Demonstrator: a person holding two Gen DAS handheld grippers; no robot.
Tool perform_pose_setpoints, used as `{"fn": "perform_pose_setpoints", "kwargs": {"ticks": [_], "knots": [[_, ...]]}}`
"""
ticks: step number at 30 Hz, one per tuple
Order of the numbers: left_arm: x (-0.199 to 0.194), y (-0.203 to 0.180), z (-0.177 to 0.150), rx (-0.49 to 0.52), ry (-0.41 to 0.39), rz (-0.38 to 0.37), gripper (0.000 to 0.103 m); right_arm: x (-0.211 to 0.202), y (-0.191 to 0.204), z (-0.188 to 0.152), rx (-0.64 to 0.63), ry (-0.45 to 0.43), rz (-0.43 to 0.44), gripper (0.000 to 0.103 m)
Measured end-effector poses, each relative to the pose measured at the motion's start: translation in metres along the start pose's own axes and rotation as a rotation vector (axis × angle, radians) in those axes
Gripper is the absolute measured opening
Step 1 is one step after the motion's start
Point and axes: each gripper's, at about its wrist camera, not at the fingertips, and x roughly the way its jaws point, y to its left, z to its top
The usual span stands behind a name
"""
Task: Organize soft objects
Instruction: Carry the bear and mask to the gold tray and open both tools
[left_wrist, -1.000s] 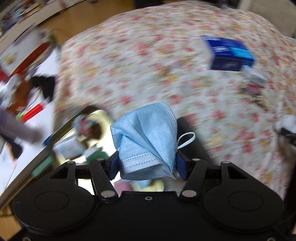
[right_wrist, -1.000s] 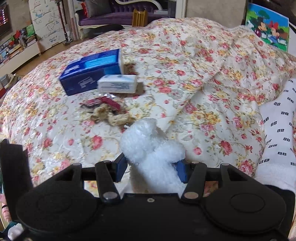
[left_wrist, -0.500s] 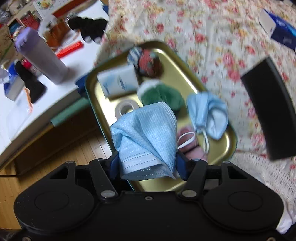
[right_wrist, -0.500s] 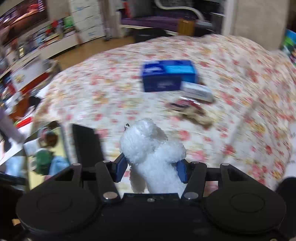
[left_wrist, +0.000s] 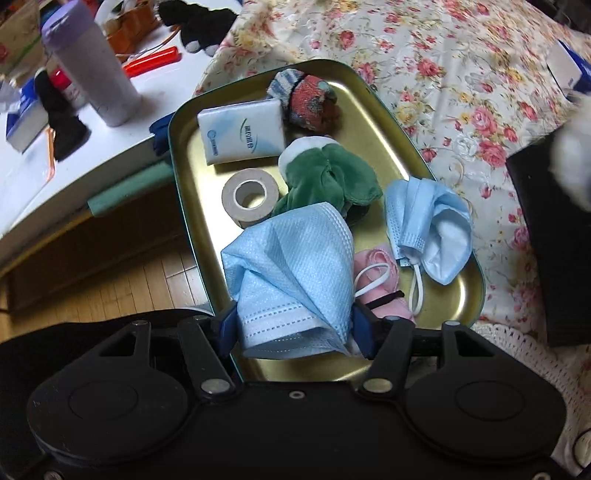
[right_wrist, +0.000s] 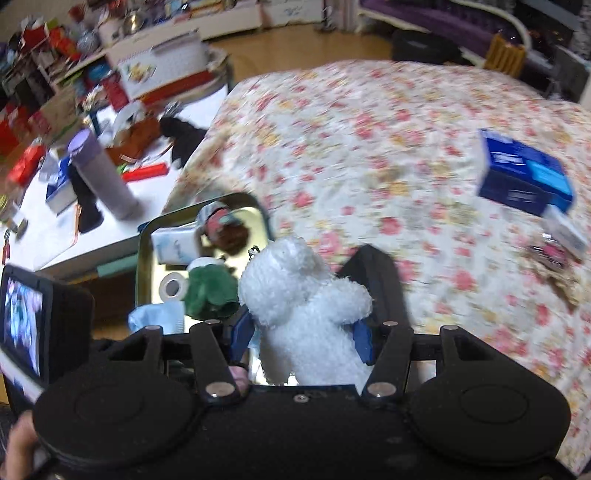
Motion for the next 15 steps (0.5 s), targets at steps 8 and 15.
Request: {"fn": "perform_pose_setpoints", "kwargs": {"ticks": [8, 15], "knots": [[0.004, 0.010, -0.002, -0.066, -0.007, 0.002, 0.074, 0.042, 0.027, 0.034, 0.000, 0.050, 0.005, 0.058], [0.007, 0.012, -0.001, -0.086, 0.004, 0.001, 0.077, 0.049, 0.032, 0.046, 0.010, 0.030, 0.017, 0.074]]}}
